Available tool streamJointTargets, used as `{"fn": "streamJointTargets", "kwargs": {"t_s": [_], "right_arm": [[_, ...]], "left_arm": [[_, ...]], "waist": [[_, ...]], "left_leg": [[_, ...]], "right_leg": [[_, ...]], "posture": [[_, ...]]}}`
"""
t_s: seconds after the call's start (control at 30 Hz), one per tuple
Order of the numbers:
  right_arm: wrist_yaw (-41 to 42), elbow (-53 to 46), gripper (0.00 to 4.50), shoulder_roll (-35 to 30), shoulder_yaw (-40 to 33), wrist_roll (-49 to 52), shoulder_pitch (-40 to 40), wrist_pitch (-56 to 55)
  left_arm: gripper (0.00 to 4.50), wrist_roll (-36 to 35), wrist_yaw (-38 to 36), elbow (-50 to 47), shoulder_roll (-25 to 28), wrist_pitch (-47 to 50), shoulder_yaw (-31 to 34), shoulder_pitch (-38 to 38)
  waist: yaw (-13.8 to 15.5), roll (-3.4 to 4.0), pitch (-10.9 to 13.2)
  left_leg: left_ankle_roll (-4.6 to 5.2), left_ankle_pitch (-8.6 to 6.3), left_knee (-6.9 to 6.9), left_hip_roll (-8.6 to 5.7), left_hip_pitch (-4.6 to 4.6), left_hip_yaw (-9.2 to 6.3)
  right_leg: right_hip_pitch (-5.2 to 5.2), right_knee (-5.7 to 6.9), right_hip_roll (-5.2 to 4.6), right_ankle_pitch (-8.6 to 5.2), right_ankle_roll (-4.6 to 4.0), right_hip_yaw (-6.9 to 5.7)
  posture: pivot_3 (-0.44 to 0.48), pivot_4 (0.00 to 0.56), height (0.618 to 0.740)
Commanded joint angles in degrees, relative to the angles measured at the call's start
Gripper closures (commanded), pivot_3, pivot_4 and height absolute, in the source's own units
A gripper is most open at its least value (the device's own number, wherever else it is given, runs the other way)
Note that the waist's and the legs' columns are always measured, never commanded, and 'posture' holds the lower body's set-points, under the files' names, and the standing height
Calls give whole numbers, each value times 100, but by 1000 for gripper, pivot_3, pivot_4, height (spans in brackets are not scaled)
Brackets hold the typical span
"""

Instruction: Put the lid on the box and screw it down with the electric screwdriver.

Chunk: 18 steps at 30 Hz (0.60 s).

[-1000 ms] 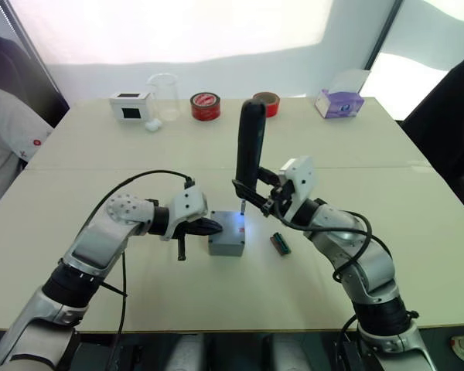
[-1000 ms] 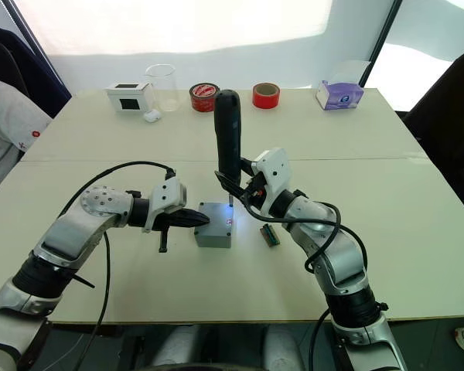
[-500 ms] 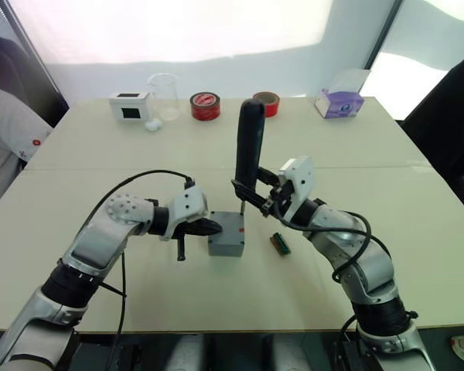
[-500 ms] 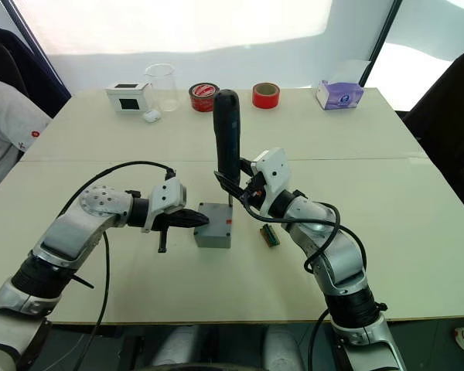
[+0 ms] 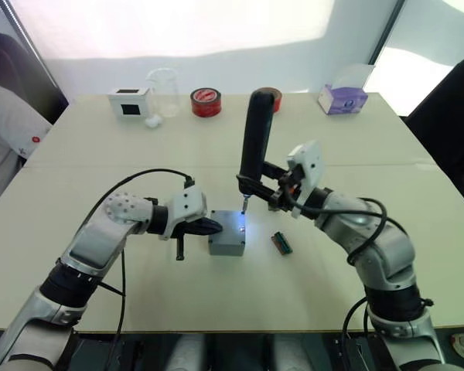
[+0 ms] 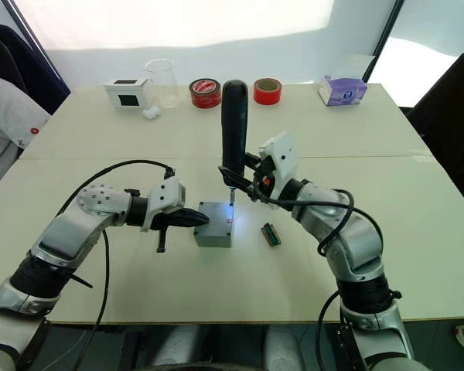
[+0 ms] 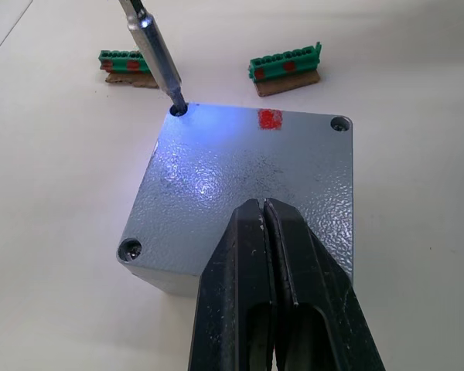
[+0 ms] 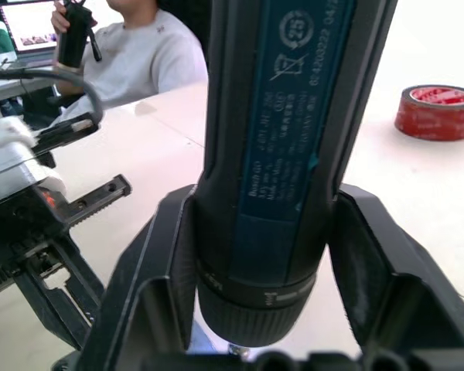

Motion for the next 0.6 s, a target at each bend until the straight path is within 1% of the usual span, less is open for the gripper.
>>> {"fn": "streamJointTargets", "kwargs": {"t_s": [0.03,0.1,0.17,0.23,0.3,0.37,0.4,0.43,0.47,0.5,0.57,0.6], "right_arm": [[-303,-320,2649,-166,-1170,1341,-1037,654],[-554,-145,2649,-289,-1579,1885,-1396,1028],[-1109,255,2649,-381,-2097,2462,-1815,1449],[-1505,471,2649,-438,-2335,2796,-2010,1713],[-1890,1206,2649,-908,-2586,3340,-2294,2691],[-2060,1863,2649,-1404,-2643,3720,-2544,3676],[-1897,2255,2649,-2185,-2192,3450,-2500,4162],[-1802,2551,2649,-2765,-1838,3280,-2469,4482],[-1651,2822,2649,-3423,-1345,3327,-2307,4641],[-1449,2985,2649,-3896,-993,3392,-2144,4718],[-1172,3389,2649,-4297,-636,3644,-1968,4718],[-1128,3634,2649,-4374,-462,3556,-1926,4718]], "left_arm": [[4500,1,42,191,-37,117,3,70],[4500,-224,98,210,-172,253,199,38],[4500,-622,206,195,-374,505,543,-33],[4500,-810,255,171,-467,650,708,-66],[4500,-1090,345,110,-570,846,953,-133],[4500,-1276,372,6,-589,948,1088,-144],[4500,-1539,247,-263,-475,1127,1186,-91],[4500,-1735,158,-463,-391,1266,1260,-52],[4500,-1856,62,-680,-270,1366,1277,18],[4500,-1895,-15,-849,-149,1394,1246,88],[4500,-1868,-73,-1056,37,1377,1131,194],[4500,-1860,-105,-1167,123,1354,1070,250]], "waist": [[-3,17,36],[9,20,48],[6,21,54],[-10,9,72],[-14,1,97],[-10,2,112],[-9,2,112],[6,12,119],[36,15,122],[71,15,123],[75,28,130],[52,31,132]], "left_leg": [[-2,2,1,-2,-8,2],[-3,2,2,-2,-12,2],[-3,2,-4,0,-12,-4],[-3,2,-5,0,-12,-3],[-3,2,-3,0,-13,-3],[-3,3,0,-1,-18,1],[-2,3,3,-2,-36,1],[-2,5,7,-2,-60,1],[-2,5,16,-3,-97,1],[-2,6,18,-7,-123,1],[-19,16,18,-6,-138,7],[-22,18,12,-6,-144,14]], "right_leg": [[-8,5,-2,1,1,1],[-15,13,-4,1,1,0],[-15,11,-1,0,-1,-4],[-16,11,-2,0,-1,-3],[-15,12,-4,0,0,-4],[-18,11,-10,0,-1,-4],[-32,12,-13,0,-1,-5],[-55,13,-13,1,-1,-6],[-83,15,-14,1,-1,-9],[-104,15,-16,1,-1,-12],[-110,-10,-14,1,-2,-12],[-113,-28,-9,2,1,-13]], "posture": [[0,150,740],[0,150,740],[0,150,740],[0,150,740],[0,150,740],[0,150,740],[0,150,740],[0,150,740],[0,150,740],[0,150,740],[0,150,740],[0,150,740]]}}
